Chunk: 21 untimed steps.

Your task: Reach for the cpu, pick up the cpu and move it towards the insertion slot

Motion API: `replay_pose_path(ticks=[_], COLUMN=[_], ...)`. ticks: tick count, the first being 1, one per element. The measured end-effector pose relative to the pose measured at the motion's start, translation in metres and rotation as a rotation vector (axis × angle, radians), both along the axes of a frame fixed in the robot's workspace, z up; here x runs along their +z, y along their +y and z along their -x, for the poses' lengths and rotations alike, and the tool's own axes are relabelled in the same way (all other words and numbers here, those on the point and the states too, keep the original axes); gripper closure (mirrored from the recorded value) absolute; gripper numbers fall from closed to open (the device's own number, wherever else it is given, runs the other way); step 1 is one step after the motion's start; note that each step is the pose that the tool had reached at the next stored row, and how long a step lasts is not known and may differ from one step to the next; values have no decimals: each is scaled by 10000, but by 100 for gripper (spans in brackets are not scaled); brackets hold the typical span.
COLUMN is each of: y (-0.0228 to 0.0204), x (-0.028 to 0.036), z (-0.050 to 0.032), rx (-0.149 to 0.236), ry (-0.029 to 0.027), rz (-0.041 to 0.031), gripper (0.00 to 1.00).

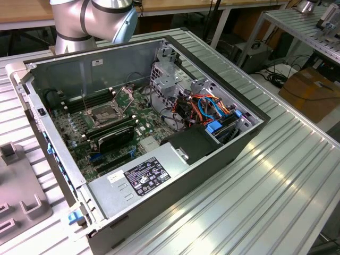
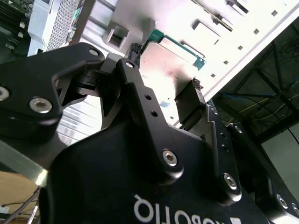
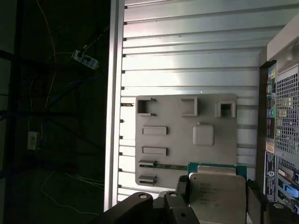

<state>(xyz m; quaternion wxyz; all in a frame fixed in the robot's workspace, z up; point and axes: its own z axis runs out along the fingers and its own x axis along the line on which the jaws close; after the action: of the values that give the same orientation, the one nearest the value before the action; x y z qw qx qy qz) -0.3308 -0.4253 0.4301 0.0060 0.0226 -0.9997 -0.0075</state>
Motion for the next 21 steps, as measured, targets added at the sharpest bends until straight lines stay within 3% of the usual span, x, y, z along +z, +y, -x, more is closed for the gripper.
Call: replay_pose_path(ticks=[10, 21], y=[0, 0], x=[0, 0], z=[-113, -120], rx=[1, 0], ry=[0, 0], rz=[0, 0], gripper=[45, 45])
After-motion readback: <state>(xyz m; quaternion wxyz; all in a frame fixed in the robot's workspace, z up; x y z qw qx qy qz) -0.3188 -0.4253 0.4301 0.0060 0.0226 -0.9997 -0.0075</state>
